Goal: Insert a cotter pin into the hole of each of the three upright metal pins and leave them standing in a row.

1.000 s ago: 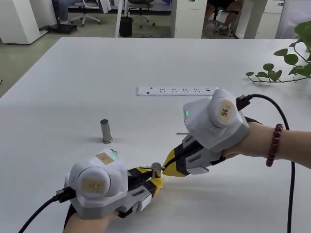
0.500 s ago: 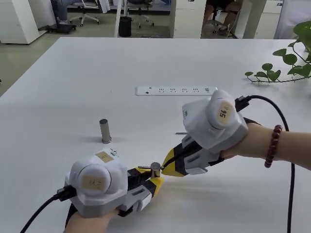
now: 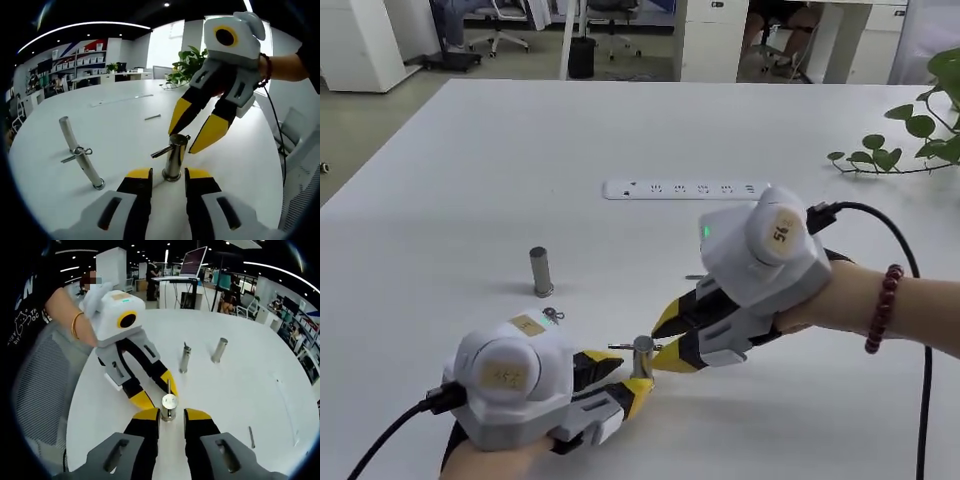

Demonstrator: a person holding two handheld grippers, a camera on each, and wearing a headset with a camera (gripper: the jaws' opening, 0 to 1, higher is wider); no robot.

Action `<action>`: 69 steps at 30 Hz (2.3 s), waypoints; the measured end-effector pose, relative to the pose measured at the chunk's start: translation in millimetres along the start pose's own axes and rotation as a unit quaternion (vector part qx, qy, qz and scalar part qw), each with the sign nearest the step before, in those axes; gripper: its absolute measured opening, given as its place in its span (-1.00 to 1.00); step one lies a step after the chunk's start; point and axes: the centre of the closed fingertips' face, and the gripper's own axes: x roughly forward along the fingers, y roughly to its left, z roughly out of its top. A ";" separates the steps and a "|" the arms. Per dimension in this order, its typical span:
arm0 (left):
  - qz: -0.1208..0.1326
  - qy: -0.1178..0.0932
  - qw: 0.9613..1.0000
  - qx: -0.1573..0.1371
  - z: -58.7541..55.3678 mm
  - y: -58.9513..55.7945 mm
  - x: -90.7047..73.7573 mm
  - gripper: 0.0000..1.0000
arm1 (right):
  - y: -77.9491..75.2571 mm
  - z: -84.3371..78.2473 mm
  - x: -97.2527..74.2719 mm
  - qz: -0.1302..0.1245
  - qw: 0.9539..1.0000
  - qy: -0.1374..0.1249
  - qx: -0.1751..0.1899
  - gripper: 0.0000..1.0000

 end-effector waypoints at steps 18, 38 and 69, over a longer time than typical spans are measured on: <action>-0.001 0.000 1.000 -0.011 -3.9 -2.1 -15.3 -0.37 | 5.5 7.4 13.5 0.006 1.000 -0.001 0.017 -0.75; 0.003 -0.026 1.000 -0.007 12.7 -1.6 -40.1 -0.25 | 3.4 5.7 14.9 0.007 1.000 -0.002 0.029 -0.84; 0.029 -0.029 0.999 0.012 14.5 15.7 -84.4 0.20 | -17.1 15.1 16.3 0.008 1.000 0.007 0.002 -0.84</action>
